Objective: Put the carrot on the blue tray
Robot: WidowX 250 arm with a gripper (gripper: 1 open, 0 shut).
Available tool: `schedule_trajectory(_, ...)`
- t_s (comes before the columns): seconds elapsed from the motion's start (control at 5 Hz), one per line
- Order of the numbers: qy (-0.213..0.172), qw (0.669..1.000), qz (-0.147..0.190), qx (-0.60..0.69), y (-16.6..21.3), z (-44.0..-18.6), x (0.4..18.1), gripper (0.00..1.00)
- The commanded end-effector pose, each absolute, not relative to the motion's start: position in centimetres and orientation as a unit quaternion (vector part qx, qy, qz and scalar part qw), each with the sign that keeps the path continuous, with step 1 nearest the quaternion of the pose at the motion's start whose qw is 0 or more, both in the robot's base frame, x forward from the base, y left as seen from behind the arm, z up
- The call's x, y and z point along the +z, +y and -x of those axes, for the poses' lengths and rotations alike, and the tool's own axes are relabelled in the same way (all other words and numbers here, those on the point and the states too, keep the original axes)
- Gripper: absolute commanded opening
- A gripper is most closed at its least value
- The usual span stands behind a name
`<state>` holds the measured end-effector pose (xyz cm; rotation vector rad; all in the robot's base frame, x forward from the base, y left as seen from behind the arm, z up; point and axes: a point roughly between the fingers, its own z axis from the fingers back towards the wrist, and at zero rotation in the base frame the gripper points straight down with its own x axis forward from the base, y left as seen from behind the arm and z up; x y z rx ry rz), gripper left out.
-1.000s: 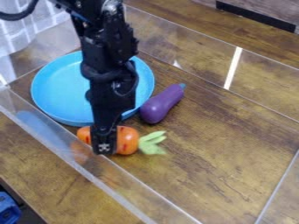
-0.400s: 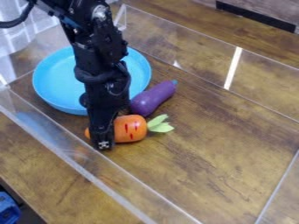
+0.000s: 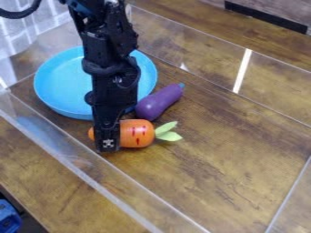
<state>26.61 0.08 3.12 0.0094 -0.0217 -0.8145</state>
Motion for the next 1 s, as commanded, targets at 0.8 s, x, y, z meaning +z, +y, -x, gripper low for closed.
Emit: schedule_trajectory(0.8,-0.038,0.948,-0.04,-0.314,0.2,-26.8,6.7,0.0)
